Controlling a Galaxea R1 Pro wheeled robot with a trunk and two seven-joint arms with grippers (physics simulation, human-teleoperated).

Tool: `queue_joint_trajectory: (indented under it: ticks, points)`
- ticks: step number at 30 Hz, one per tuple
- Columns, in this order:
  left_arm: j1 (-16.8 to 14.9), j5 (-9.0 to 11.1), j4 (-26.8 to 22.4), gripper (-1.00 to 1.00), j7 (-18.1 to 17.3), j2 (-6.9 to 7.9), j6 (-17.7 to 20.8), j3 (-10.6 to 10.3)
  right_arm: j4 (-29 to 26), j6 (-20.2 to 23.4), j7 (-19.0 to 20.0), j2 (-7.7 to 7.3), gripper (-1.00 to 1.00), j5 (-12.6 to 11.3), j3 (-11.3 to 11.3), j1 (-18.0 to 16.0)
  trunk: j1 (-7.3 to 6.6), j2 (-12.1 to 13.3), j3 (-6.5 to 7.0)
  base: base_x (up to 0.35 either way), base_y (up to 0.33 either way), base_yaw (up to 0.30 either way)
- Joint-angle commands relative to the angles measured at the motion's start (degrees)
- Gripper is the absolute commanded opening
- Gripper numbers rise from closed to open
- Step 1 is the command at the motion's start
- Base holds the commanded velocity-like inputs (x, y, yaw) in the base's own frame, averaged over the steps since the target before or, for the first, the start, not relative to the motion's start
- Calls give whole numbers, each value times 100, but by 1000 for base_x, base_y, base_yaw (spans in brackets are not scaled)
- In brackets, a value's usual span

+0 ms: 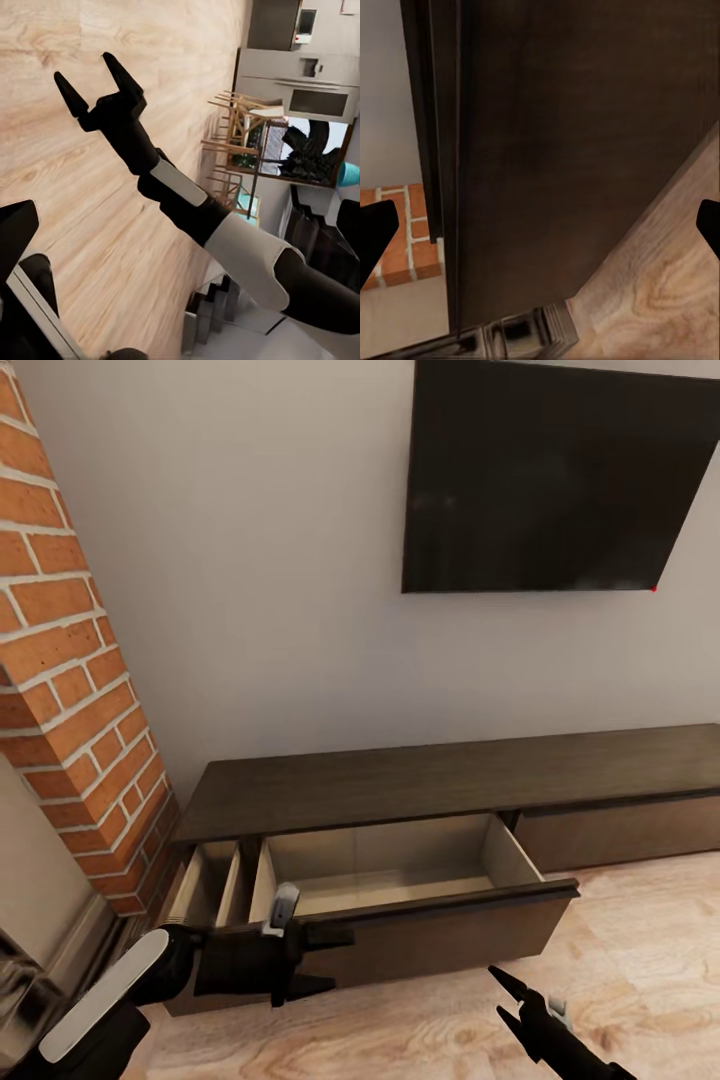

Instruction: Place each of the two pumpkins and all three candles from the living room inside a cabinet in the living room (use any cabinet), then make sure every cabinet is closed, and position the cauldron so it is next to a table in the living room.

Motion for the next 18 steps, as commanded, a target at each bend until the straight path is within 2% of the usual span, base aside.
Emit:
queue_joint_trajectory:
  ticks: [1,3,12,15,18]
  points:
    - [29,62,-37,100,86,4,-36,-39,1,83,22,-2,100,-60,36,-3,-1,-2,-5,0,0,0]
    - [93,51,-101,100,150,9,-100,-98,1,69,27,0,100,-53,41,-3,-23,38,13,0,0,0]
    - [373,10,191,100,439,19,-383,-388,-14,26,43,-1,100,-44,47,2,-221,399,174,0,0,0]
    - [376,12,288,100,535,20,-478,-485,-13,25,43,-1,100,-47,47,3,-287,519,228,0,0,0]
    - [377,13,385,100,632,21,-574,-488,-8,25,38,-2,100,-51,47,3,-352,639,282,0,0,0]
